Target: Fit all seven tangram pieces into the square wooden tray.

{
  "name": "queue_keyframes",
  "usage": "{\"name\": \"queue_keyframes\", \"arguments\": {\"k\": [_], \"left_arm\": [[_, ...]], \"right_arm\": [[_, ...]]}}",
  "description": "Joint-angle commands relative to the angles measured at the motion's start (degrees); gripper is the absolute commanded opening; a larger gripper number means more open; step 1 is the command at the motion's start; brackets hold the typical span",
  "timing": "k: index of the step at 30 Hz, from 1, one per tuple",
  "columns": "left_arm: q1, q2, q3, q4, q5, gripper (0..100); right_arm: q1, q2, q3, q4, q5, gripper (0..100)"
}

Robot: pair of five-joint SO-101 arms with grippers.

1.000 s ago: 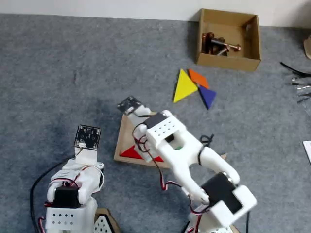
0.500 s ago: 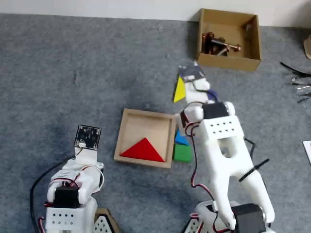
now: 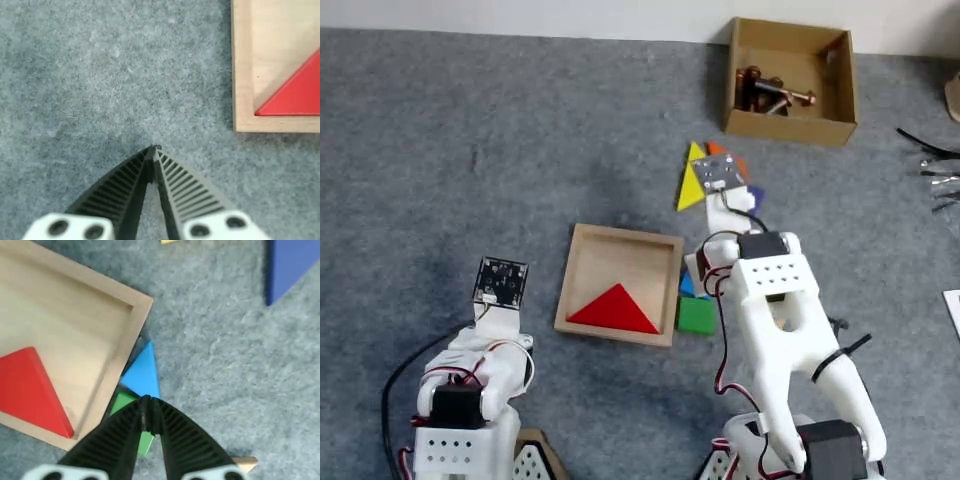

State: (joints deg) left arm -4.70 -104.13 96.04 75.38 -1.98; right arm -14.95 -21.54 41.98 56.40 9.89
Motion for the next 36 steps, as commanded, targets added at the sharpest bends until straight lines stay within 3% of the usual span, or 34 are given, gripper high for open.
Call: {"name": "queue_keyframes", "arguments": {"k": [1, 26, 36], "left_arm": [[-0.6, -0.3, 1.1, 0.2, -0.5, 1], [-0.6, -0.3, 1.1, 0.2, -0.5, 1], [-0.6, -0.3, 1.1, 0.2, -0.5, 1]], "right_arm": [[-0.1, -3.2, -0.5, -1.2, -0.5, 0.6], [-1.5, -2.6, -0.7, -0.8, -0.3, 0.6], [5.7, 4.4, -17.9, 13.1, -0.1, 0.7]]}}
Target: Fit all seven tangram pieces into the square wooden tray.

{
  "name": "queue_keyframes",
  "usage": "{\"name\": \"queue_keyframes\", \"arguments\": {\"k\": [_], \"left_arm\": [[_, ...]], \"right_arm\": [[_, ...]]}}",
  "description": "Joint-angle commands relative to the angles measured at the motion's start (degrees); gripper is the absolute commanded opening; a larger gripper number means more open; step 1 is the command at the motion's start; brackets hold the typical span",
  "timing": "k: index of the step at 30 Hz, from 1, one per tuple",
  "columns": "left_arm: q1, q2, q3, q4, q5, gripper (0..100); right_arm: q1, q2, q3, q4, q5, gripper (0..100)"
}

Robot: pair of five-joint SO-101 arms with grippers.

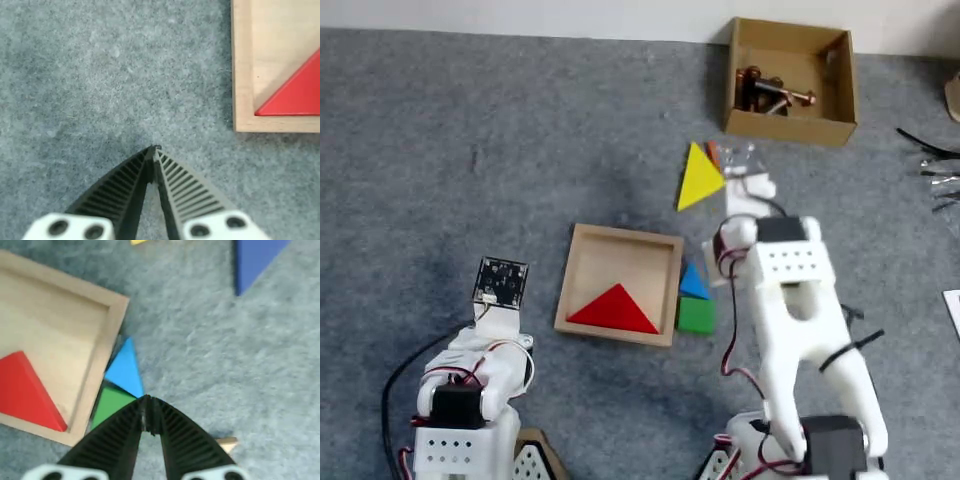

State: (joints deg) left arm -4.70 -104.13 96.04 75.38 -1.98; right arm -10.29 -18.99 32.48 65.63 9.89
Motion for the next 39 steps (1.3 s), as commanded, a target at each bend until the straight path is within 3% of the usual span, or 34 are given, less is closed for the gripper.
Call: {"name": "queue_keyframes", "arguments": {"k": [1, 4, 9, 19, 25, 39], "left_arm": [[-0.6, -0.3, 1.1, 0.2, -0.5, 1], [-0.6, -0.3, 1.1, 0.2, -0.5, 1], [-0.6, -0.3, 1.1, 0.2, -0.5, 1], [-0.6, -0.3, 1.1, 0.2, -0.5, 1], [-0.6, -0.3, 1.1, 0.2, -0.5, 1], [-0.6, -0.3, 1.1, 0.2, -0.5, 1]], "right_arm": [[1.0, 3.5, -10.5, 5.0, -0.1, 0.7], [1.0, 9.7, -16.6, 8.0, -0.1, 2.7], [1.0, 20.6, -27.4, 11.4, -0.1, 17.0], [0.4, 37.5, -51.1, 16.4, 0.0, 19.0], [0.4, 45.4, -64.5, 15.9, -0.1, 29.1], [1.0, 66.7, -85.7, 3.3, -0.6, 24.8]]}}
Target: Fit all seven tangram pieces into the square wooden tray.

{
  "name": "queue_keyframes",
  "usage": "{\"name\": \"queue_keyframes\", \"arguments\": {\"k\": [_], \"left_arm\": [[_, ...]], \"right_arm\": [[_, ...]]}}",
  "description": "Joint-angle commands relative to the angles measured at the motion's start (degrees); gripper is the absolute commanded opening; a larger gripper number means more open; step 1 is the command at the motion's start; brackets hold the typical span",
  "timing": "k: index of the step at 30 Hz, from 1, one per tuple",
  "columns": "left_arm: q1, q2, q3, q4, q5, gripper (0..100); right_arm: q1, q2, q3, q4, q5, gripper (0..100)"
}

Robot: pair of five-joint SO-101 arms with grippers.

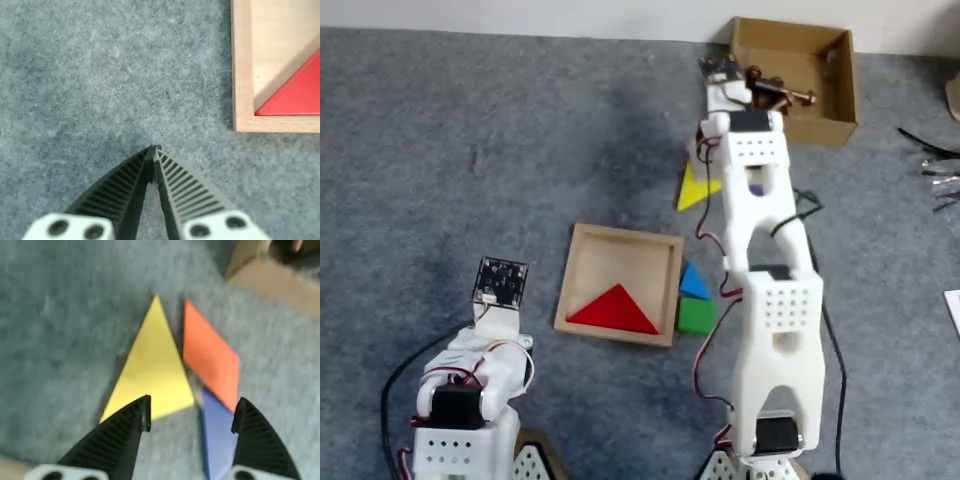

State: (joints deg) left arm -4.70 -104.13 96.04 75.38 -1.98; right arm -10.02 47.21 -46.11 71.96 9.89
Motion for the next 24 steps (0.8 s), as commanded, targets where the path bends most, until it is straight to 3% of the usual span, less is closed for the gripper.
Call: {"name": "queue_keyframes", "arguments": {"k": [1, 8, 15, 24], "left_arm": [[-0.6, -0.3, 1.1, 0.2, -0.5, 1], [-0.6, -0.3, 1.1, 0.2, -0.5, 1], [-0.6, -0.3, 1.1, 0.2, -0.5, 1], [-0.6, -0.3, 1.1, 0.2, -0.5, 1]], "right_arm": [[0.7, 1.8, -8.8, -3.5, -0.6, 24.8], [0.8, 12.4, -18.8, -10.7, -0.6, 24.5], [1.9, 19.0, -26.0, -10.7, -0.6, 24.5], [2.9, 19.7, -26.4, 2.7, -0.6, 24.5]]}}
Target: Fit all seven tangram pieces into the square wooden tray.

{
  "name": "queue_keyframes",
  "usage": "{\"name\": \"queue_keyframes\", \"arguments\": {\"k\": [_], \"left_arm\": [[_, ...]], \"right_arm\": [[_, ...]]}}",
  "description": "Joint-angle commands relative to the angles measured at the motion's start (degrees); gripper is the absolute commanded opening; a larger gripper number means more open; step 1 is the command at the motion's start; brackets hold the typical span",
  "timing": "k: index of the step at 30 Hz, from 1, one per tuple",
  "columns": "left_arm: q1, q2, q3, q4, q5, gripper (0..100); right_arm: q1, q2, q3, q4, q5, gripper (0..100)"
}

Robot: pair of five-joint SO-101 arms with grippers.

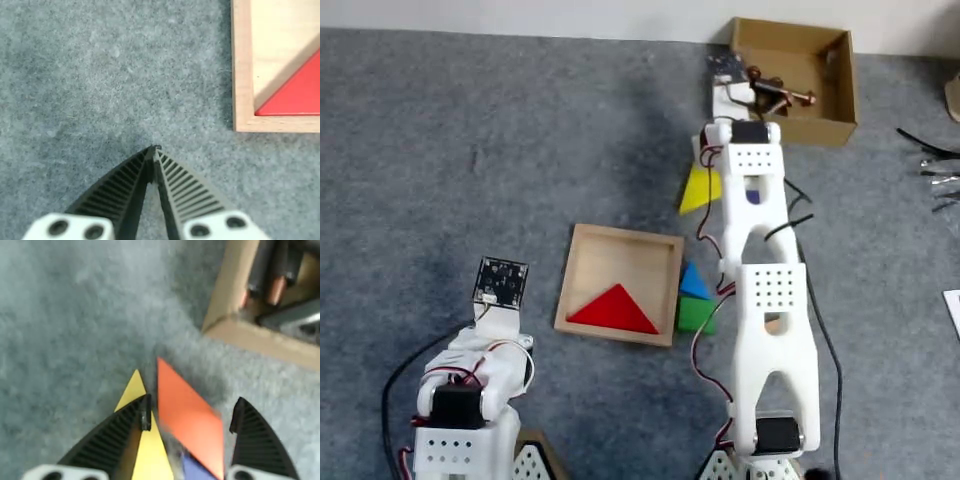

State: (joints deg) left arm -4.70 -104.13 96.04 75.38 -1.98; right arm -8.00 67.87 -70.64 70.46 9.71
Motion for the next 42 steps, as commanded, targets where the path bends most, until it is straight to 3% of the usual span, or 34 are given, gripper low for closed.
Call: {"name": "queue_keyframes", "arguments": {"k": [1, 10, 15, 21, 26, 31, 42], "left_arm": [[-0.6, -0.3, 1.1, 0.2, -0.5, 1], [-0.6, -0.3, 1.1, 0.2, -0.5, 1], [-0.6, -0.3, 1.1, 0.2, -0.5, 1], [-0.6, -0.3, 1.1, 0.2, -0.5, 1], [-0.6, -0.3, 1.1, 0.2, -0.5, 1], [-0.6, -0.3, 1.1, 0.2, -0.5, 1], [-0.6, -0.3, 1.1, 0.2, -0.5, 1]], "right_arm": [[0.7, -0.9, -1.9, 5.8, -0.4, 24.5], [-1.6, -1.1, -1.9, 16.2, -0.1, 24.5], [-0.8, -1.1, -2.6, 14.5, -0.2, 24.5], [-0.6, -0.6, -21.0, 18.3, -0.4, 24.5], [0.0, 1.1, -28.2, 12.9, -0.4, 23.2], [1.0, 6.6, -28.1, 6.2, -0.4, 13.5], [1.9, 13.2, -28.1, 2.9, -0.4, 13.0]]}}
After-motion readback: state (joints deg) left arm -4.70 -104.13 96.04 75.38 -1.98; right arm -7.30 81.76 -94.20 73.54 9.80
